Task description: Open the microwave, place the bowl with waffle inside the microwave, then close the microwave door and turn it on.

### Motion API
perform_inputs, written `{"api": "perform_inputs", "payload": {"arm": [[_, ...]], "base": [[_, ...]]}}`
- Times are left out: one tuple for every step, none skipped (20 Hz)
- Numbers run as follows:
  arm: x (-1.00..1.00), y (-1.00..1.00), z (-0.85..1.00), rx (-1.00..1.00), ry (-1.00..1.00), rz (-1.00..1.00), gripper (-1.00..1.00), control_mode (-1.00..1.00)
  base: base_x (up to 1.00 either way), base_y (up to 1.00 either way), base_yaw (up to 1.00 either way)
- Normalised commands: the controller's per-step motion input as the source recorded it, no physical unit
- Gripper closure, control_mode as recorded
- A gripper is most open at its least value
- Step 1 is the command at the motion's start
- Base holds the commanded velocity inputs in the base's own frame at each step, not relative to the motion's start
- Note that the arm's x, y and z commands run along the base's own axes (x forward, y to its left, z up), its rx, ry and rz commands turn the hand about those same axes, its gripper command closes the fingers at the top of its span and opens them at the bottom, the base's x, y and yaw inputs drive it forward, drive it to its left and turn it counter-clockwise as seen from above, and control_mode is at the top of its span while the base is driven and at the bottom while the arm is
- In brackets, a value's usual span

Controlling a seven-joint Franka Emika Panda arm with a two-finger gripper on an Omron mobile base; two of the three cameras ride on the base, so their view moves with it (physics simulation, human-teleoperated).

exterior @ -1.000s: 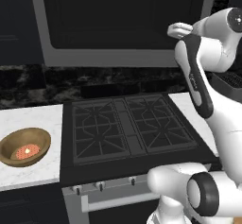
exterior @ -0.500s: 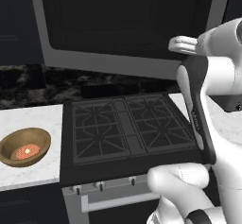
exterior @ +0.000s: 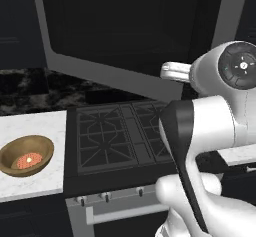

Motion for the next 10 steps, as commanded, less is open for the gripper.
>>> {"api": "perform_inputs", "payload": {"arm": [[-1.0,0.85,-0.59,-0.08,0.0,-0.13,1.0,-1.0],[-0.88,0.78,-0.57,-0.06,0.0,-0.16,1.0,-1.0],[-0.51,0.84,-0.56,-0.05,0.0,-0.21,1.0,-1.0],[-0.31,0.84,-0.56,-0.04,0.01,-0.23,1.0,-1.0],[-0.01,0.82,-0.51,-0.04,0.0,-0.23,1.0,-1.0],[0.0,0.86,-0.49,-0.06,0.0,-0.23,1.0,-1.0],[0.08,0.81,-0.44,-0.06,0.0,-0.23,1.0,-1.0],[0.2,0.79,-0.39,-0.06,0.0,-0.24,1.0,-1.0],[0.39,0.74,-0.37,-0.06,0.0,-0.26,-1.0,-1.0],[0.45,0.72,-0.35,-0.05,-0.01,-0.28,-1.0,-1.0]], "base": [[0.0,0.0,0.0],[0.0,0.0,0.0],[0.0,0.0,0.0],[0.0,0.0,0.0],[0.0,0.0,0.0],[0.0,0.0,0.0],[0.0,0.0,0.0],[0.0,0.0,0.0],[0.0,0.0,0.0],[0.0,0.0,0.0]]}}
